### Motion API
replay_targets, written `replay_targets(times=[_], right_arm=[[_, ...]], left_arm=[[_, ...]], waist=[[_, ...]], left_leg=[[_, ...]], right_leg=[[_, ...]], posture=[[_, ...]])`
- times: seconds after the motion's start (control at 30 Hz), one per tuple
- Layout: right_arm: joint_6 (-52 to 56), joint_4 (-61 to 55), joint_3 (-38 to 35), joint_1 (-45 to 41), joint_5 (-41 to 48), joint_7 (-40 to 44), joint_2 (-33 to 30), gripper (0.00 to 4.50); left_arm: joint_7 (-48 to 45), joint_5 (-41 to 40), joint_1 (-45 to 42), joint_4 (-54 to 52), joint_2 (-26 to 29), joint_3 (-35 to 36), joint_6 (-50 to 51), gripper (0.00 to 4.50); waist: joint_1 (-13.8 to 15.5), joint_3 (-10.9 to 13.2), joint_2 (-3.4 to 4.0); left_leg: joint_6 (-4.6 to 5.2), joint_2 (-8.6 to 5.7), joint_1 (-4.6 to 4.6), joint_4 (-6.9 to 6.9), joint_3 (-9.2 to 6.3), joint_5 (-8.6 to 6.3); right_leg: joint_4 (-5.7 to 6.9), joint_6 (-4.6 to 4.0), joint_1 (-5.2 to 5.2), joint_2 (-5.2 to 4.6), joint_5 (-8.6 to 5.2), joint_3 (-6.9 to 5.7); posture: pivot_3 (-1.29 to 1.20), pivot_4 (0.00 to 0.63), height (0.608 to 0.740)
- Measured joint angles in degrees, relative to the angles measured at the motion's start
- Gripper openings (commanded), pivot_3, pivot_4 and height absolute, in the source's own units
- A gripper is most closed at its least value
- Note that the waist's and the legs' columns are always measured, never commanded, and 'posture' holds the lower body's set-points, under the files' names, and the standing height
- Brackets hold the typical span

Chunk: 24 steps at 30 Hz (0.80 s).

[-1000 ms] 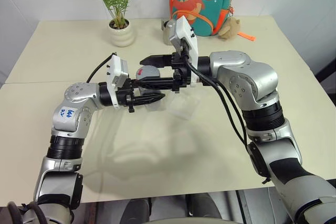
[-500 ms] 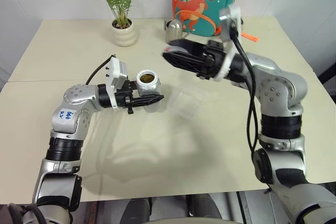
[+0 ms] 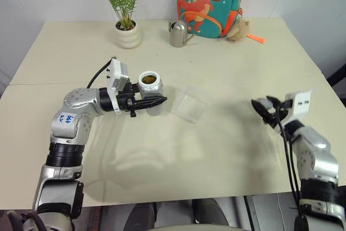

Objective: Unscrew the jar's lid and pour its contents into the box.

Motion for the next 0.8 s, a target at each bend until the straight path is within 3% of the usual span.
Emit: replay_targets(times=[0.03,0.13,0.23,0.43,0.57,0.8], right_arm=[[0.3,-0.6,0.1,1.0,0.2,0.0,0.2,3.00],[1.4,-2.6,0.0,1.7,1.3,0.0,0.2,3.60],[2.5,-5.5,-0.7,2.2,3.0,0.3,-0.1,4.48],[10.3,-14.6,-2.3,2.8,8.6,2.5,-6.7,4.48],[21.7,-25.6,1.6,0.2,13.4,6.7,-16.5,4.48],[28.6,-29.8,5.7,-6.6,16.2,9.1,-19.6,4.48]], left_arm=[[0.0,0.0,-0.4,0.1,-0.1,0.0,0.0,1.93],[-0.3,0.0,-1.4,1.0,-0.4,-0.1,0.0,1.93],[-0.8,0.0,-1.8,2.3,-0.6,-0.5,0.0,1.93],[-1.6,0.5,-3.2,4.6,-1.4,-1.4,-1.1,1.93],[-1.9,2.8,-5.9,8.3,-2.4,-2.6,-4.4,1.93],[-0.8,9.9,-12.9,16.4,-5.0,-6.6,-11.5,1.93]], waist=[[0.0,0.0,0.01],[0.0,0.0,0.01],[0.1,0.0,0.01],[0.4,0.0,0.03],[0.3,0.0,0.06],[1.1,0.1,-0.05]], left_leg=[[0.00,0.00,0.02,0.02,0.04,0.00],[0.02,0.00,0.03,0.08,0.07,-0.01],[0.03,0.00,0.03,0.07,0.06,-0.01],[0.11,-0.01,-0.07,0.06,0.06,-0.06],[0.16,0.01,-0.09,0.08,0.07,-0.09],[0.26,-0.01,-0.24,0.23,0.07,-0.14]], right_leg=[[0.00,0.01,0.01,0.00,0.03,0.06],[-0.05,0.05,0.04,0.02,0.13,0.12],[-0.09,0.05,0.05,0.03,0.14,0.12],[-0.34,0.10,0.06,0.02,0.16,0.10],[-0.43,0.12,0.08,0.05,0.18,0.08],[-0.53,0.19,0.07,0.04,0.24,0.05]], posture=[[0.00,0.150,0.740],[0.00,0.150,0.740],[0.00,0.150,0.740],[0.00,0.150,0.740],[0.00,0.150,0.740],[0.00,0.150,0.740]])
